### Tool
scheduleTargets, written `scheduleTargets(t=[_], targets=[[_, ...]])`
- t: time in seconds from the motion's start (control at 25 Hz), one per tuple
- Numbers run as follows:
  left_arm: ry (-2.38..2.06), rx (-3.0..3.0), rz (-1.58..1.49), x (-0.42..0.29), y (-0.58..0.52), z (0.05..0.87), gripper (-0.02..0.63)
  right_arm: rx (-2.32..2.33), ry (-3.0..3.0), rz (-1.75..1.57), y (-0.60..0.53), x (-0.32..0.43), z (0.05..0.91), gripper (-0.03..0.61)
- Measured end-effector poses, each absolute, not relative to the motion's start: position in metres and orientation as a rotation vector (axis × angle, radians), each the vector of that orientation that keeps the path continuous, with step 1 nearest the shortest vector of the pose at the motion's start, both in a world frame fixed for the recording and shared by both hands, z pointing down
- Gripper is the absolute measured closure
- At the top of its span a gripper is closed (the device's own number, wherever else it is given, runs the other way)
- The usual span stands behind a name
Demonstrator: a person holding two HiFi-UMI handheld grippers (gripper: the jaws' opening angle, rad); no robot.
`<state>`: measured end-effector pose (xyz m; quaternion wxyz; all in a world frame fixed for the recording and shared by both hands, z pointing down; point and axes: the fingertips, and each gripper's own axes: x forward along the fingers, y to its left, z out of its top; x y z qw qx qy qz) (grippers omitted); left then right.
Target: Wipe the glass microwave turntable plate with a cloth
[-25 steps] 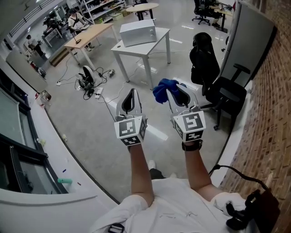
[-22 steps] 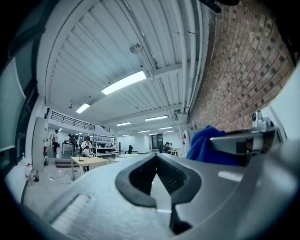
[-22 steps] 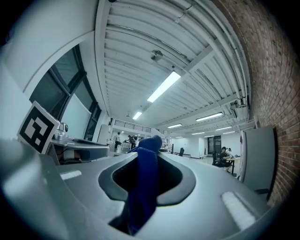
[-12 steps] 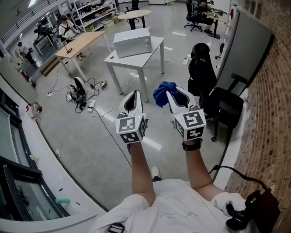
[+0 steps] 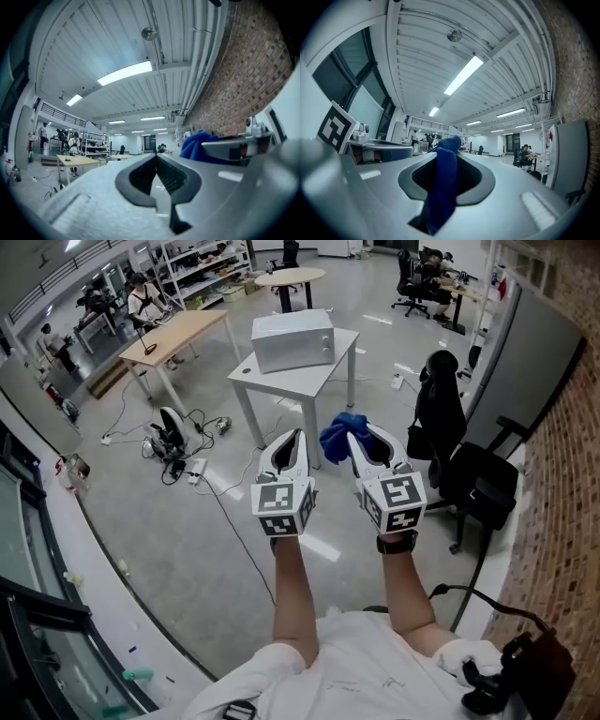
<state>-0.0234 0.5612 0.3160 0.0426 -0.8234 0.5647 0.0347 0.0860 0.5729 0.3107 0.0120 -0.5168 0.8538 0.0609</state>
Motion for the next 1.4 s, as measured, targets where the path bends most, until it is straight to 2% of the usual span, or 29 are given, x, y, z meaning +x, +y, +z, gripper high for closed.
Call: scheduleTargets(t=[0.68, 1.12, 1.4], targets=[[1.884, -2.438, 0.092, -0.086, 0.422, 0.349, 0.611, -1.626, 2.678, 0.058, 0.41, 0.058, 0.353, 0.491], [1.878, -2.387, 0.089, -0.071, 0.29, 0.34, 0.611, -1.554, 2.688, 0.065, 0.278, 0.049, 0.352, 0.489], [1.868, -2.391, 0.098, -0.05, 0.223, 0.333, 0.611, -1.603, 2.609, 0.066, 0.215, 0.091, 0.341, 0.489]])
